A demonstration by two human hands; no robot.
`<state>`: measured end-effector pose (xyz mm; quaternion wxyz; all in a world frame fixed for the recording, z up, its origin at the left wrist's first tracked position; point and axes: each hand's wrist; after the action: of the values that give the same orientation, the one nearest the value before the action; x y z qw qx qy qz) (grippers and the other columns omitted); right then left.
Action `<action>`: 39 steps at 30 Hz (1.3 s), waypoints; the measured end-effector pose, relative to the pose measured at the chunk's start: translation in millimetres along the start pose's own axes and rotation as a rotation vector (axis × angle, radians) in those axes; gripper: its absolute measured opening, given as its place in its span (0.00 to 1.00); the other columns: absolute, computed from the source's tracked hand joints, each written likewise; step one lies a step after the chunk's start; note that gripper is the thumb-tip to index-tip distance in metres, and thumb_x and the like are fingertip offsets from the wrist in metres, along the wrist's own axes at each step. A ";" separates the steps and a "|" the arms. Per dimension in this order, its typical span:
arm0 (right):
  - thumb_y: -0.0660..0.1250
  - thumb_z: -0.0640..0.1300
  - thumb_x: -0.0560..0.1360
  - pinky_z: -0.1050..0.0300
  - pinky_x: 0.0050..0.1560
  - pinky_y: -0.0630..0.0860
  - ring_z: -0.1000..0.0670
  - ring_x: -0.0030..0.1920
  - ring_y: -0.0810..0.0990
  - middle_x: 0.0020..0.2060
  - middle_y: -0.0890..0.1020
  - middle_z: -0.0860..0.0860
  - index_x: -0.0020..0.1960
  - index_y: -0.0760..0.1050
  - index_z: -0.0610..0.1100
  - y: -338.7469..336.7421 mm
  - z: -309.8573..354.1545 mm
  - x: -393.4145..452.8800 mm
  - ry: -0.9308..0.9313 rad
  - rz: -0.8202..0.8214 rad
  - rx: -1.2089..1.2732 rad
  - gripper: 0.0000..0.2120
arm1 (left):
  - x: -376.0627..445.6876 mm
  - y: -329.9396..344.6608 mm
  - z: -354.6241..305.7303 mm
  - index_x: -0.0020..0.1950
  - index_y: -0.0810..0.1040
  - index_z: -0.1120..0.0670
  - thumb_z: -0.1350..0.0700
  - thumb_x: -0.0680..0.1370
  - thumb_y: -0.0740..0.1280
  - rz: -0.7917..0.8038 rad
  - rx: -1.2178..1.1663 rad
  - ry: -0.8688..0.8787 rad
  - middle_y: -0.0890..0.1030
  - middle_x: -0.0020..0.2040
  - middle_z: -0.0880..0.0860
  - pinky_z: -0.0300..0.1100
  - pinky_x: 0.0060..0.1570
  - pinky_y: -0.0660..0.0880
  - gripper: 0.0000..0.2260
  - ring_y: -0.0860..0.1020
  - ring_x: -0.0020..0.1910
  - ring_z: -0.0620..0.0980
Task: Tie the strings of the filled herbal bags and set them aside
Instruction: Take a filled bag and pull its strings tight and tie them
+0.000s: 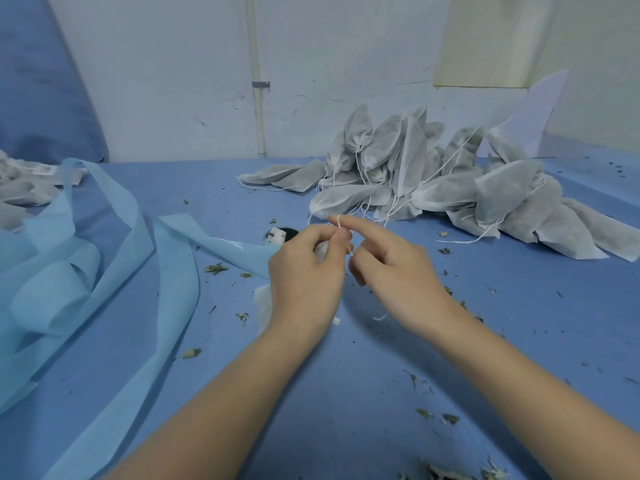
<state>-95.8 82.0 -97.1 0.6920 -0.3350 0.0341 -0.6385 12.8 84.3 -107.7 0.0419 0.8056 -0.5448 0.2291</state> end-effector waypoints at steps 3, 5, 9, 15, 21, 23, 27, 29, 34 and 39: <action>0.59 0.37 0.76 0.69 0.36 0.68 0.58 0.30 0.72 0.24 0.74 0.55 0.55 0.68 0.49 4.1 -1.2 -0.8 -0.058 -0.019 -0.070 0.11 | 0.3 0.0 -0.1 0.41 0.81 0.52 0.56 0.77 0.66 0.005 0.015 -0.001 0.79 0.32 0.40 0.23 0.37 0.66 0.07 0.74 0.35 0.31; 0.60 0.36 0.75 0.70 0.35 0.67 0.60 0.29 0.72 0.22 0.72 0.57 0.52 0.63 0.47 3.5 -3.4 0.0 -0.060 -0.069 -0.072 0.11 | 0.9 0.0 0.5 0.41 0.81 0.53 0.56 0.77 0.65 0.002 0.019 -0.013 0.78 0.31 0.40 0.23 0.37 0.66 0.07 0.74 0.35 0.31; 0.66 0.44 0.76 0.69 0.33 0.66 0.59 0.28 0.70 0.26 0.73 0.55 0.45 0.69 0.48 0.8 -5.2 2.4 0.051 -0.095 0.030 0.05 | 1.3 -1.4 -0.1 0.40 0.80 0.51 0.56 0.77 0.66 -0.001 -0.056 -0.049 0.79 0.32 0.40 0.26 0.39 0.68 0.07 0.75 0.36 0.37; 0.69 0.45 0.75 0.69 0.28 0.64 0.60 0.26 0.69 0.26 0.73 0.57 0.42 0.79 0.44 -6.1 -13.4 6.6 0.281 0.076 0.421 0.05 | 4.5 -4.9 0.4 0.34 0.80 0.47 0.59 0.76 0.68 0.006 -0.235 -0.145 0.81 0.31 0.41 0.42 0.50 0.74 0.12 0.78 0.39 0.44; 0.68 0.39 0.74 0.66 0.27 0.58 0.56 0.29 0.62 0.30 0.69 0.51 0.44 0.83 0.40 -19.6 -20.6 13.4 0.349 0.154 0.522 0.05 | 4.3 -4.7 0.8 0.35 0.81 0.48 0.60 0.76 0.68 0.099 -0.263 -0.110 0.82 0.32 0.43 0.38 0.47 0.72 0.11 0.79 0.36 0.39; 0.68 0.39 0.74 0.66 0.27 0.57 0.55 0.30 0.60 0.28 0.69 0.52 0.44 0.83 0.38 -23.6 -21.8 14.2 0.342 0.179 0.485 0.06 | 3.4 -5.0 0.9 0.34 0.81 0.47 0.61 0.75 0.68 0.146 -0.258 -0.081 0.81 0.31 0.44 0.40 0.49 0.73 0.12 0.79 0.36 0.41; 0.70 0.39 0.72 0.67 0.24 0.58 0.56 0.26 0.60 0.23 0.67 0.55 0.39 0.80 0.37 -34.1 -21.2 14.2 0.337 0.235 0.377 0.06 | -2.4 -7.6 0.7 0.35 0.84 0.48 0.55 0.72 0.70 0.227 -0.074 0.127 0.78 0.30 0.42 0.29 0.42 0.67 0.07 0.74 0.34 0.36; 0.71 0.39 0.70 0.67 0.24 0.57 0.55 0.26 0.59 0.23 0.67 0.55 0.41 0.78 0.36 -36.6 -20.6 14.3 0.350 0.246 0.351 0.06 | -4.2 -7.7 3.0 0.38 0.85 0.50 0.55 0.73 0.70 0.194 0.092 0.261 0.75 0.30 0.42 0.26 0.38 0.64 0.05 0.72 0.34 0.35; 0.69 0.43 0.73 0.65 0.25 0.56 0.55 0.26 0.59 0.26 0.71 0.51 0.35 0.78 0.41 -36.8 -19.4 16.2 0.417 0.214 0.510 0.10 | -5.0 -4.7 4.6 0.39 0.84 0.54 0.53 0.72 0.64 0.086 0.250 0.368 0.75 0.31 0.46 0.31 0.37 0.64 0.09 0.69 0.35 0.42; 0.74 0.44 0.69 0.69 0.24 0.60 0.58 0.25 0.63 0.22 0.69 0.58 0.42 0.85 0.40 -35.6 -16.6 12.1 0.301 0.183 0.340 0.07 | -6.3 -3.5 7.3 0.40 0.83 0.55 0.53 0.73 0.65 0.043 0.301 0.339 0.79 0.35 0.49 0.34 0.38 0.65 0.09 0.72 0.37 0.45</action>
<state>-132.2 65.5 -87.2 0.7805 -0.1101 0.0589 -0.6125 16.4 88.8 -116.3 0.0074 0.7408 -0.5067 0.4409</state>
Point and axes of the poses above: each hand's wrist, its own x-axis towards the middle knuckle, its own y-axis out of the palm, z = x × y
